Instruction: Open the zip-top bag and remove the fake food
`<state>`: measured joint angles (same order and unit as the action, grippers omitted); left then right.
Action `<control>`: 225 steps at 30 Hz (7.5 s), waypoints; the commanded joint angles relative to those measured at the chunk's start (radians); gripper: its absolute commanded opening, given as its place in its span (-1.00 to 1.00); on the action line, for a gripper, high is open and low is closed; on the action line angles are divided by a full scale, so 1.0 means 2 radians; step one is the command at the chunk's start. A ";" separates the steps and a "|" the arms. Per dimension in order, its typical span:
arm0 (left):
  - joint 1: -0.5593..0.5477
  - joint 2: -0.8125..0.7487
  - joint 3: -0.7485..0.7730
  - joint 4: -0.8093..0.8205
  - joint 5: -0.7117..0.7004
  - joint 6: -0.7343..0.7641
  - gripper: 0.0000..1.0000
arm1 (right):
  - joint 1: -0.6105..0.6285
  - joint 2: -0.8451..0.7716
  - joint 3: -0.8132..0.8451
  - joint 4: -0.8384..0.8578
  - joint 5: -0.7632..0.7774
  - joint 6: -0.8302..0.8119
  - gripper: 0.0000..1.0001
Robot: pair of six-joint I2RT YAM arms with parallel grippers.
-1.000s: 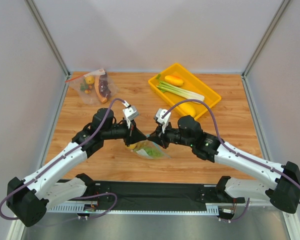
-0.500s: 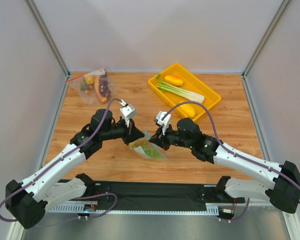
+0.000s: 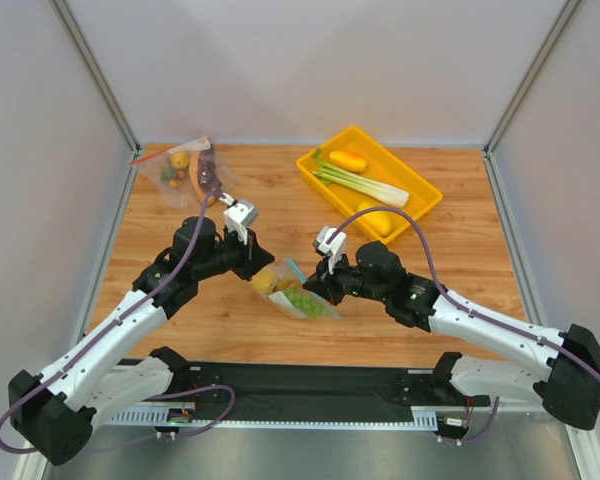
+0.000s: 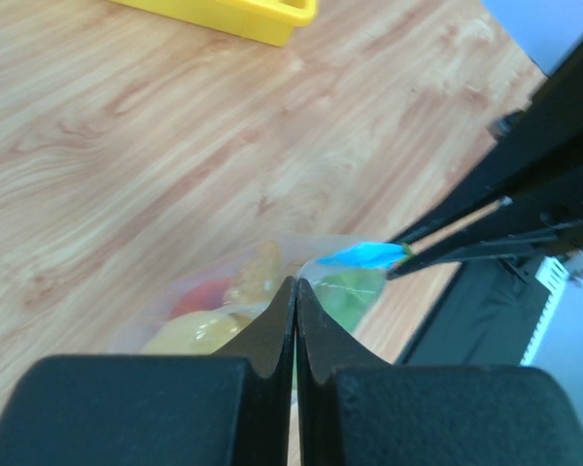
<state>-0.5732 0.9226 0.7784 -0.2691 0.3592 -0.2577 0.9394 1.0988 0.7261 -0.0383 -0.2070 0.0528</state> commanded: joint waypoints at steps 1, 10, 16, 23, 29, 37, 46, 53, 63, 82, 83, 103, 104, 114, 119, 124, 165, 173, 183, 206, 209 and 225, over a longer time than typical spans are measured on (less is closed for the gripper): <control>0.025 -0.016 0.003 0.003 -0.091 -0.008 -1.00 | 0.000 -0.019 -0.015 -0.024 0.008 0.016 -0.99; 0.037 -0.010 0.002 0.015 -0.101 -0.015 -1.00 | 0.014 -0.031 -0.032 -0.044 0.028 0.034 -0.99; 0.037 -0.028 -0.026 0.084 0.023 -0.005 -0.99 | 0.015 -0.043 -0.040 -0.034 0.038 0.043 -0.99; 0.033 -0.008 -0.036 0.128 0.159 -0.008 0.06 | 0.015 -0.036 -0.033 -0.015 0.028 0.043 -0.99; 0.014 0.010 -0.035 0.151 0.195 -0.005 0.44 | 0.014 -0.039 -0.029 -0.014 0.021 0.042 -0.99; -0.009 0.040 -0.030 0.147 0.180 0.010 0.54 | 0.015 -0.042 -0.029 -0.009 0.008 0.044 -0.99; -0.032 0.076 -0.013 0.140 0.163 0.025 0.52 | 0.014 -0.045 -0.029 -0.005 0.002 0.046 -0.99; -0.036 0.091 -0.011 0.138 0.166 0.027 -0.34 | 0.015 -0.045 -0.032 -0.007 0.005 0.046 -0.99; -0.036 0.060 -0.026 0.140 0.112 0.026 -1.00 | 0.014 -0.047 -0.037 -0.020 0.020 0.050 -0.99; -0.021 -0.018 -0.041 0.115 -0.110 -0.005 -1.00 | 0.015 -0.081 -0.063 -0.051 0.037 0.063 -0.99; -0.016 -0.019 -0.040 0.115 -0.120 -0.007 -1.00 | 0.015 -0.085 -0.065 -0.053 0.038 0.063 -0.99; 0.000 -0.014 -0.070 0.221 0.137 -0.002 -0.32 | 0.014 -0.062 -0.056 -0.025 0.044 0.066 -0.99; -0.001 -0.011 -0.068 0.219 0.158 0.001 -0.05 | 0.014 -0.059 -0.056 -0.025 0.041 0.066 -0.99; -0.012 0.018 -0.068 0.188 0.143 0.021 0.48 | 0.014 -0.069 -0.040 -0.019 0.025 0.069 -0.99; -0.013 0.032 -0.063 0.194 0.143 0.015 0.64 | 0.014 -0.070 -0.033 -0.024 0.023 0.063 -0.99; -0.019 0.053 -0.062 0.197 0.143 0.025 0.69 | 0.014 -0.064 -0.032 -0.020 0.013 0.065 -0.99; -0.038 0.054 -0.082 0.213 0.172 0.020 -1.00 | 0.005 -0.035 0.002 -0.067 0.039 0.045 -0.96; -0.038 0.023 -0.088 0.197 0.122 0.026 -1.00 | 0.005 -0.045 -0.002 -0.085 0.047 0.045 -0.96; -0.037 -0.013 -0.094 0.183 0.061 0.028 -1.00 | 0.005 -0.069 -0.015 -0.105 0.063 0.046 -0.96; -0.029 0.003 -0.095 0.182 0.088 0.034 -1.00 | 0.004 -0.066 -0.017 -0.107 0.072 0.049 -0.04; -0.029 0.007 -0.095 0.182 0.102 0.035 -1.00 | 0.004 -0.069 -0.012 -0.091 0.075 0.050 0.22; -0.033 0.005 -0.092 0.181 0.135 0.039 -1.00 | -0.001 -0.013 0.056 -0.060 0.044 -0.010 -0.25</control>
<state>-0.6342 0.9386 0.5800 0.0689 0.6014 -0.2119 0.9409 1.0492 0.7834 -0.2100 -0.0925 0.0765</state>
